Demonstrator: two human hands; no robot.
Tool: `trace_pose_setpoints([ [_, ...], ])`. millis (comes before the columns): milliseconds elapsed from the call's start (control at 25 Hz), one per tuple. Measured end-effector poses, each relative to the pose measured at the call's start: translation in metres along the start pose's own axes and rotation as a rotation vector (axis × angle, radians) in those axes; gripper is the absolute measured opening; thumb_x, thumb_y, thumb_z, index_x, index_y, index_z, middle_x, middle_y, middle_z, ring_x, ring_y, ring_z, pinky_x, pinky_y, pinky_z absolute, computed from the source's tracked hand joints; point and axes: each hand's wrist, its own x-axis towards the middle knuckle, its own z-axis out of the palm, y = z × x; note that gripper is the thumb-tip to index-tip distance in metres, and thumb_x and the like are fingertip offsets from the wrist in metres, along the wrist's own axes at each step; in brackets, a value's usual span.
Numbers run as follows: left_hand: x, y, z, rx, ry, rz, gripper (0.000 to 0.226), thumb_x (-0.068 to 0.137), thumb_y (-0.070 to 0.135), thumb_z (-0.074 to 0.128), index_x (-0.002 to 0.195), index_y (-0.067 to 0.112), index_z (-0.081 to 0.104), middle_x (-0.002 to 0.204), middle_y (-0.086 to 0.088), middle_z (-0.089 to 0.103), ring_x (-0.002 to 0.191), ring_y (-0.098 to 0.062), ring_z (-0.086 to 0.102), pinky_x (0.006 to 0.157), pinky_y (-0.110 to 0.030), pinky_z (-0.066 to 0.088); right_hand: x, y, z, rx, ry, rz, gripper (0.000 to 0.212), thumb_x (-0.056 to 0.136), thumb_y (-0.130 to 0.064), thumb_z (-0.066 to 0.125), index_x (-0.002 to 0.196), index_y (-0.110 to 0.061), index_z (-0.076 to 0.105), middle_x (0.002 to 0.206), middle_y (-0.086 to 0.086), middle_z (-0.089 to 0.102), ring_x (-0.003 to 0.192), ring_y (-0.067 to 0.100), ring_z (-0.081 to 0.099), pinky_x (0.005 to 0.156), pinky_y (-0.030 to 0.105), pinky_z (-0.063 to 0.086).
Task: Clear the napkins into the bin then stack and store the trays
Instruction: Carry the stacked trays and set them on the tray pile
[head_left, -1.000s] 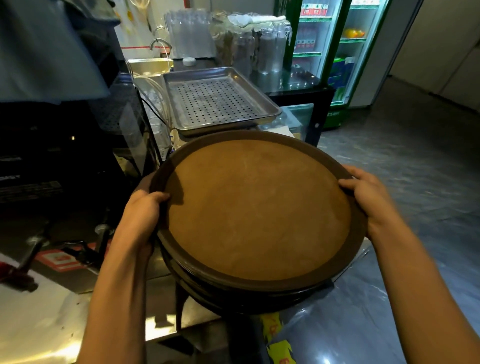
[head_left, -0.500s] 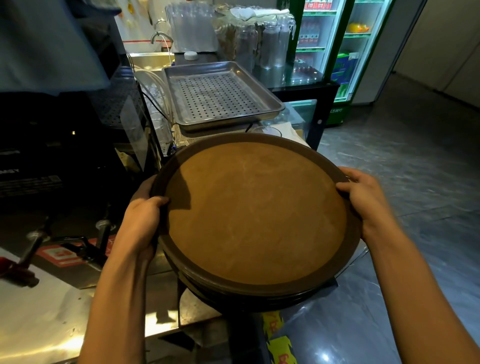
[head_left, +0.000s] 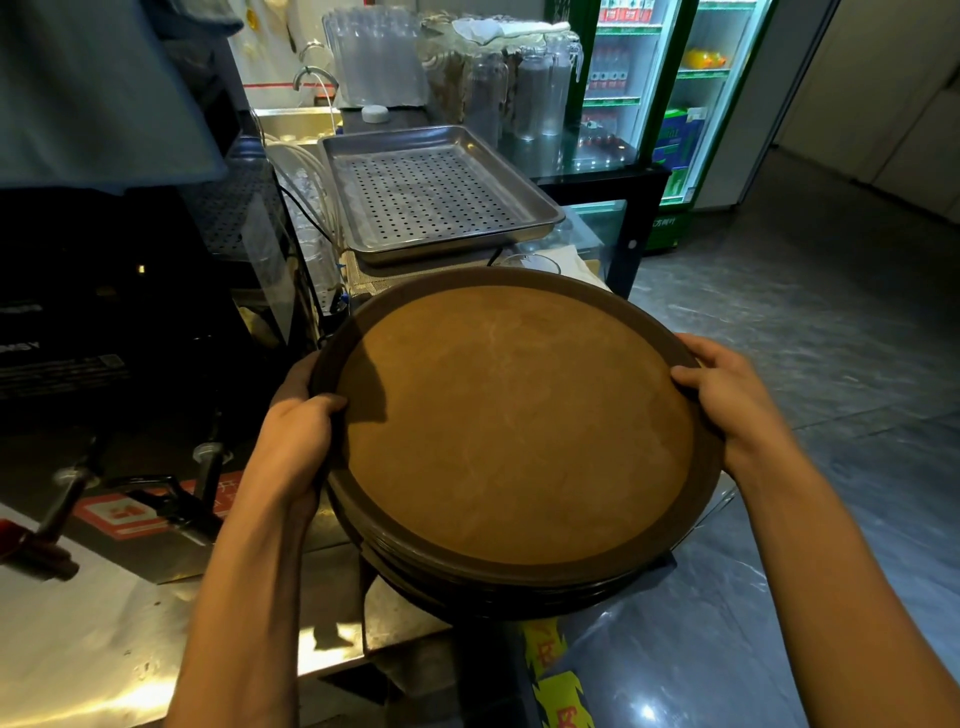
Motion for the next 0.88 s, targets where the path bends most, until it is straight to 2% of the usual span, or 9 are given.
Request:
trace_pose_setpoints([
  [120, 0.001, -0.001, -0.001, 0.000, 0.000, -0.002, 0.053, 0.095, 0.002, 0.043, 0.144, 0.024, 0.043, 0.118, -0.008, 0.059, 0.085, -0.015, 0.061, 0.059, -0.024, 0.045, 0.000, 0.001, 0.000, -0.016, -0.004, -0.011, 0.044, 0.099, -0.002, 0.044, 0.137, -0.023, 0.053, 0.123, 0.006, 0.063, 0.100, 0.022, 0.065, 0.070, 0.032, 0.053],
  [400, -0.001, -0.004, -0.004, 0.005, -0.016, 0.026, 0.054, 0.095, -0.001, 0.045, 0.143, 0.026, 0.044, 0.120, -0.005, 0.061, 0.092, -0.018, 0.064, 0.064, -0.027, 0.050, 0.001, 0.006, -0.002, -0.139, -0.024, -0.084, 0.044, 0.101, -0.006, 0.043, 0.142, -0.022, 0.047, 0.131, 0.003, 0.058, 0.113, 0.024, 0.060, 0.091, 0.041, 0.052],
  [600, -0.002, -0.005, -0.003, 0.027, 0.029, 0.136, 0.054, 0.095, -0.005, 0.048, 0.142, 0.021, 0.045, 0.119, 0.004, 0.055, 0.093, -0.007, 0.057, 0.072, -0.022, 0.047, 0.002, 0.009, -0.003, -0.326, -0.017, -0.206, 0.045, 0.100, -0.007, 0.044, 0.143, -0.019, 0.046, 0.138, 0.008, 0.056, 0.121, 0.028, 0.056, 0.104, 0.052, 0.045],
  [680, 0.000, -0.006, -0.004, 0.095, 0.029, 0.175, 0.053, 0.095, -0.004, 0.050, 0.143, 0.018, 0.044, 0.117, 0.005, 0.052, 0.100, -0.010, 0.054, 0.071, -0.018, 0.044, 0.000, 0.009, -0.004, -0.481, 0.007, -0.282, 0.047, 0.100, -0.008, 0.045, 0.146, -0.016, 0.042, 0.143, 0.012, 0.052, 0.127, 0.030, 0.052, 0.108, 0.048, 0.040],
  [760, 0.003, -0.008, -0.005, 0.153, 0.019, 0.200, 0.053, 0.095, -0.002, 0.050, 0.144, 0.017, 0.043, 0.119, 0.005, 0.050, 0.109, -0.013, 0.050, 0.080, -0.024, 0.044, -0.003, 0.007, -0.003, -0.605, 0.031, -0.350, 0.048, 0.100, -0.007, 0.045, 0.147, -0.014, 0.040, 0.145, 0.013, 0.049, 0.130, 0.031, 0.048, 0.107, 0.043, 0.038],
  [880, 0.001, -0.011, -0.005, 0.049, 0.003, 0.178, 0.054, 0.096, 0.002, 0.048, 0.146, 0.020, 0.041, 0.125, 0.003, 0.052, 0.111, -0.016, 0.054, 0.089, -0.031, 0.045, -0.010, 0.006, -0.002, -0.656, 0.026, -0.394, 0.048, 0.099, -0.011, 0.048, 0.147, -0.014, 0.041, 0.146, 0.012, 0.048, 0.131, 0.029, 0.047, 0.107, 0.041, 0.037],
])
